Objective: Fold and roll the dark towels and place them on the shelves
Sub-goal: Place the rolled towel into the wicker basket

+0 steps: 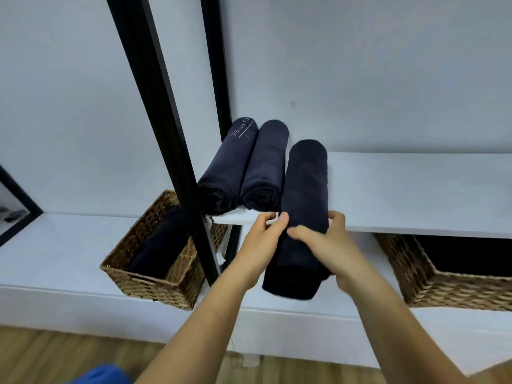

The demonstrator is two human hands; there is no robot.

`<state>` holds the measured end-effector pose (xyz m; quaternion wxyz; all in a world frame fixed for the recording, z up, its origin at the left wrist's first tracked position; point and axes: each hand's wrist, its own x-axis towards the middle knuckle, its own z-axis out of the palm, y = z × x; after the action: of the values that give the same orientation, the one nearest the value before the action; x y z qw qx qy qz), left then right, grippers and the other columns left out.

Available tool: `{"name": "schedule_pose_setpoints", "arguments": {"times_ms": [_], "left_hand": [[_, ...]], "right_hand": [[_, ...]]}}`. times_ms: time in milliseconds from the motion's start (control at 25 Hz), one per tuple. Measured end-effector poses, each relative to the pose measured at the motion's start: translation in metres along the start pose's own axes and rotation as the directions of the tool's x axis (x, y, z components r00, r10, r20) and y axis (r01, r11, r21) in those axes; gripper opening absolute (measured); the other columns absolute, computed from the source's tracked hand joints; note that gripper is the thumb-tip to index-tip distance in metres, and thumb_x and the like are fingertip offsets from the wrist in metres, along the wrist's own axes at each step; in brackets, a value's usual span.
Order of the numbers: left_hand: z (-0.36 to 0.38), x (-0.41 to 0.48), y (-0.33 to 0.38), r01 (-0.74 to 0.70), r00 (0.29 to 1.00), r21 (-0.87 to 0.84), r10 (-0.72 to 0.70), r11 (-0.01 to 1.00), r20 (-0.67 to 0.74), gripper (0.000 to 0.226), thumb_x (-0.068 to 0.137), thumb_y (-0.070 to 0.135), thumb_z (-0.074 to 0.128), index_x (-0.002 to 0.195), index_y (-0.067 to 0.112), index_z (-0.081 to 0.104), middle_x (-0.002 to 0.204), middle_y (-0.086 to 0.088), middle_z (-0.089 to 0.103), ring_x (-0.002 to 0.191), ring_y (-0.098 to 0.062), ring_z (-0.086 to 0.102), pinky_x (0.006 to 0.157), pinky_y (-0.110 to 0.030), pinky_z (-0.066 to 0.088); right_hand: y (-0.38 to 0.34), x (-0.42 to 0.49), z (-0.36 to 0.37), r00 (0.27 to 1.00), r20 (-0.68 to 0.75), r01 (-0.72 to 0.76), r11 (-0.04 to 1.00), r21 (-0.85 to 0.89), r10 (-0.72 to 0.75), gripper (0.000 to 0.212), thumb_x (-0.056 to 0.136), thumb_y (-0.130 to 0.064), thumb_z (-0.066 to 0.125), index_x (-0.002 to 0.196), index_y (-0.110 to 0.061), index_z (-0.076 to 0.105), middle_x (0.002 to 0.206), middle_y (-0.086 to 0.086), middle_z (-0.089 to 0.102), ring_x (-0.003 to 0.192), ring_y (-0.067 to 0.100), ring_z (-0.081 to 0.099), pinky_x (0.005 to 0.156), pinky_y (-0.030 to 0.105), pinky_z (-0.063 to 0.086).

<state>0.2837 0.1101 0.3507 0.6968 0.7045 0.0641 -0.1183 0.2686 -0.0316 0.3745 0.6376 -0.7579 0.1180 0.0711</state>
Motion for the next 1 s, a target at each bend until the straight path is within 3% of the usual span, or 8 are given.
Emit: {"name": "schedule_pose_setpoints", "arguments": {"times_ms": [120,240,400,600,720,800,920,1000], "left_hand": [[-0.016,-0.041,-0.005,0.130,0.975,-0.113,-0.107,0.985,0.195,0.051,0.083,0.048,0.071,0.125,0.022,0.056,0.115,-0.004,0.072,0.104,-0.021,0.070,0.094,-0.041,0.054],[-0.053,-0.085,-0.029,0.116,0.970,-0.099,-0.091,0.988,0.227,0.059,0.074,0.034,0.077,0.128,0.021,0.057,0.122,-0.011,0.067,0.112,-0.029,0.066,0.098,-0.045,0.051],[-0.103,-0.150,-0.075,0.093,0.984,-0.168,-0.066,0.981,0.163,0.067,0.070,0.022,0.076,0.132,0.015,0.052,0.128,-0.019,0.061,0.117,-0.037,0.060,0.098,-0.048,0.048],[-0.166,-0.207,-0.116,0.046,0.999,-0.301,-0.050,0.953,-0.008,0.074,0.057,0.037,0.087,0.125,0.022,0.064,0.128,-0.009,0.065,0.119,-0.024,0.060,0.097,-0.034,0.048],[-0.185,-0.214,-0.132,0.008,0.992,-0.458,-0.064,0.889,-0.108,0.065,0.062,0.026,0.077,0.125,0.020,0.065,0.128,-0.015,0.064,0.120,-0.033,0.059,0.101,-0.044,0.045],[-0.192,-0.204,-0.131,-0.015,0.984,-0.627,-0.099,0.779,-0.147,0.063,0.051,0.020,0.083,0.112,0.012,0.072,0.112,-0.018,0.070,0.103,-0.034,0.067,0.086,-0.043,0.054],[-0.211,-0.164,-0.120,-0.072,0.991,-0.808,-0.052,0.584,-0.126,0.036,0.049,0.019,0.087,0.078,0.001,0.075,0.080,-0.017,0.072,0.075,-0.026,0.071,0.066,-0.030,0.057],[-0.228,-0.118,-0.114,-0.127,0.962,-0.734,-0.098,0.667,-0.255,0.021,0.071,0.015,0.067,0.054,0.003,0.067,0.055,-0.010,0.064,0.055,-0.017,0.065,0.055,-0.018,0.052]], "right_hand": [[0.030,-0.064,0.013,0.995,0.046,0.080,0.991,0.105,-0.085,0.066,0.073,-0.070,0.065,0.123,-0.043,0.034,0.109,-0.007,0.065,0.092,0.008,0.069,0.083,0.040,0.059],[0.050,-0.097,0.032,0.996,0.068,0.040,0.979,0.200,-0.054,0.052,0.070,-0.072,0.051,0.109,-0.041,0.037,0.101,-0.001,0.063,0.090,0.013,0.067,0.082,0.044,0.058],[0.070,-0.126,0.083,0.986,0.162,-0.082,0.949,0.304,0.034,0.050,0.085,-0.045,0.065,0.117,-0.029,0.030,0.104,-0.005,0.061,0.092,0.010,0.065,0.070,0.025,0.050],[0.101,-0.146,0.151,0.946,0.316,-0.177,0.937,0.302,0.077,0.022,0.090,-0.046,0.059,0.110,-0.051,0.051,0.095,-0.016,0.070,0.097,0.005,0.066,0.083,0.029,0.052],[0.108,-0.138,0.193,0.912,0.410,-0.150,0.948,0.282,0.022,0.029,0.098,-0.033,0.053,0.111,-0.059,0.058,0.103,-0.033,0.066,0.102,-0.011,0.061,0.078,0.014,0.051],[0.104,-0.121,0.213,0.910,0.414,-0.138,0.952,0.272,0.014,0.029,0.098,-0.033,0.053,0.115,-0.057,0.058,0.114,-0.037,0.060,0.106,-0.017,0.055,0.080,0.008,0.049],[0.098,-0.076,0.251,0.900,0.421,-0.240,0.934,0.263,0.113,0.040,0.087,-0.045,0.063,0.126,-0.046,0.053,0.122,-0.021,0.061,0.109,-0.003,0.060,0.095,0.026,0.051],[0.087,-0.038,0.282,0.783,0.540,-0.511,0.814,0.277,0.308,0.058,0.076,-0.059,0.066,0.127,-0.034,0.056,0.124,-0.004,0.067,0.111,0.016,0.063,0.096,0.041,0.051]]}}
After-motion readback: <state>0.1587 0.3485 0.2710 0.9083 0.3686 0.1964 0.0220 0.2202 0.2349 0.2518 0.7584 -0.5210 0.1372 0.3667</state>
